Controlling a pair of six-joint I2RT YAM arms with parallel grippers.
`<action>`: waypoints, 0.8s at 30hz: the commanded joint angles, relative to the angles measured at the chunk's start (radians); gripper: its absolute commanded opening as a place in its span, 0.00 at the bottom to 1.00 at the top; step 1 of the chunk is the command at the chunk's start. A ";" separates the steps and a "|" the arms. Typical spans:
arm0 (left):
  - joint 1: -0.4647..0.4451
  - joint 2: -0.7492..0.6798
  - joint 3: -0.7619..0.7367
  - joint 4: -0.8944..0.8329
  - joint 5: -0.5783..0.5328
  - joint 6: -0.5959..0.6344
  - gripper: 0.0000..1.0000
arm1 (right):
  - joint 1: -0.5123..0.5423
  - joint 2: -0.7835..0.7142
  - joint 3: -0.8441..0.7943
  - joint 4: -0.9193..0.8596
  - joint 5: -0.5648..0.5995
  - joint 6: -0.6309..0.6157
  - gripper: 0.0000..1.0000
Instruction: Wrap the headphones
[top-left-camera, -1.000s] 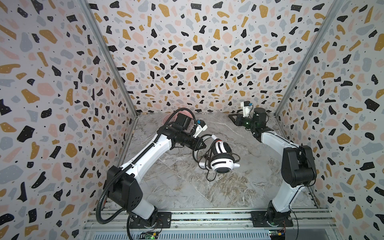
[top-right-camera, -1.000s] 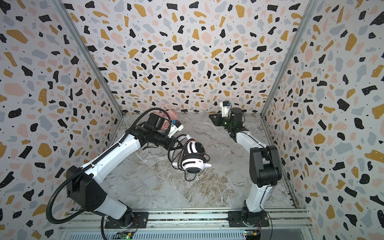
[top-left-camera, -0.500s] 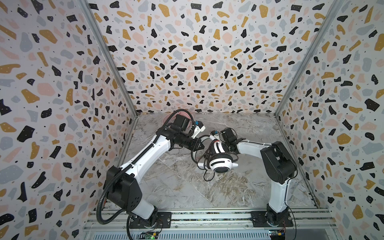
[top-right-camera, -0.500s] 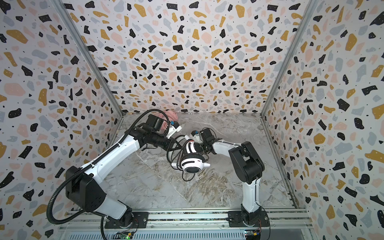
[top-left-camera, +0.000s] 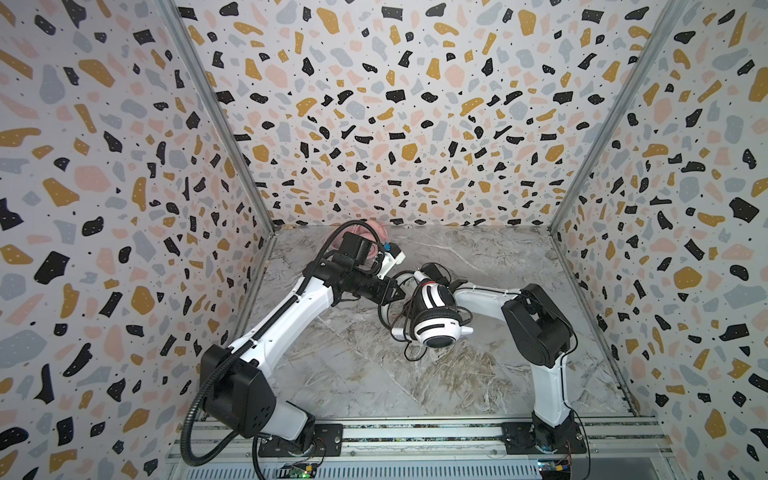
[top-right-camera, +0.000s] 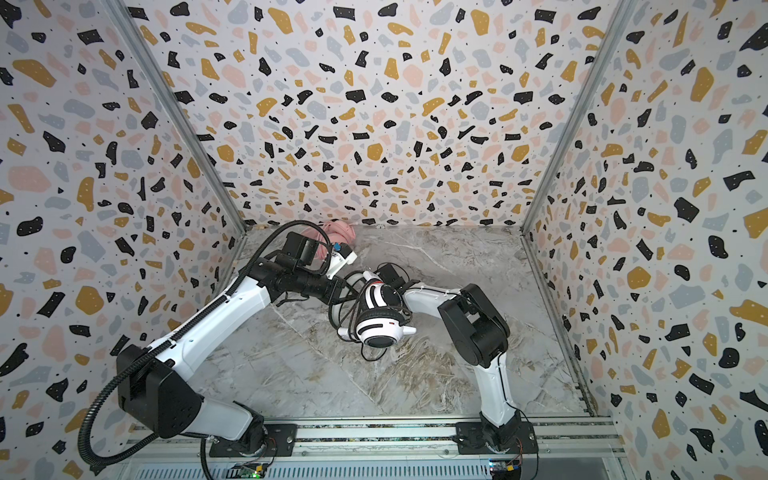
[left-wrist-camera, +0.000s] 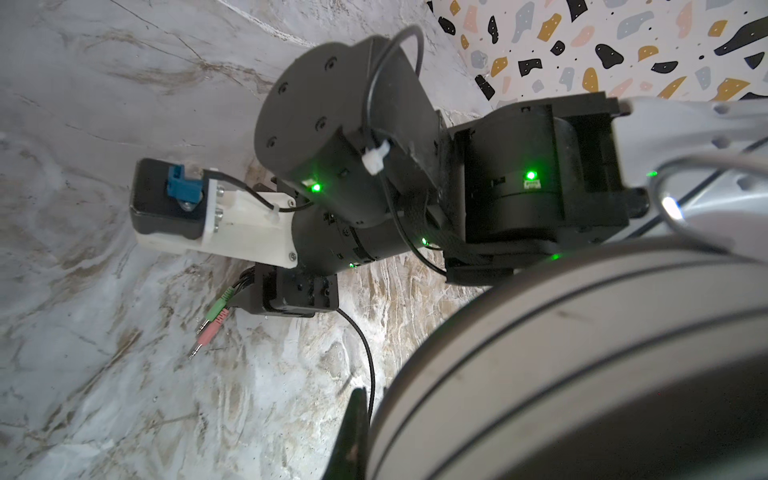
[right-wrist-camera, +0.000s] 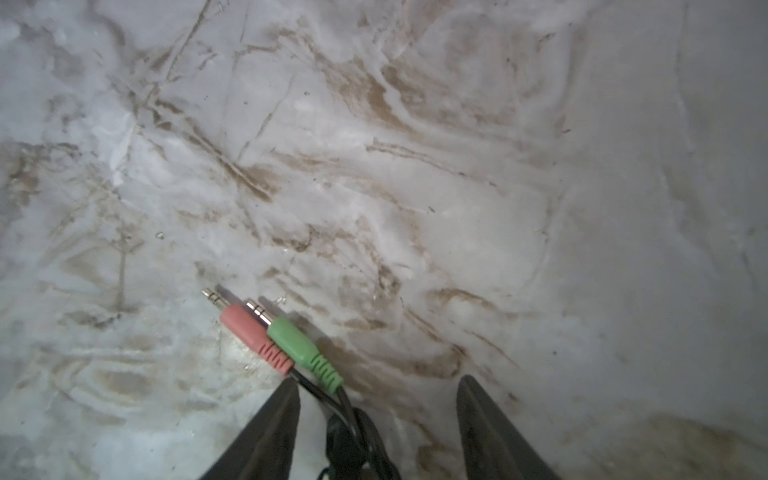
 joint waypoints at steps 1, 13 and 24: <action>0.012 -0.035 -0.004 0.054 0.073 -0.036 0.02 | 0.014 -0.031 -0.044 -0.077 0.065 -0.008 0.60; 0.027 -0.046 -0.021 0.096 0.075 -0.063 0.02 | -0.018 -0.085 -0.144 -0.009 0.111 0.078 0.18; 0.025 -0.055 -0.055 0.107 0.054 -0.078 0.03 | -0.168 -0.153 0.026 0.063 -0.019 0.149 0.00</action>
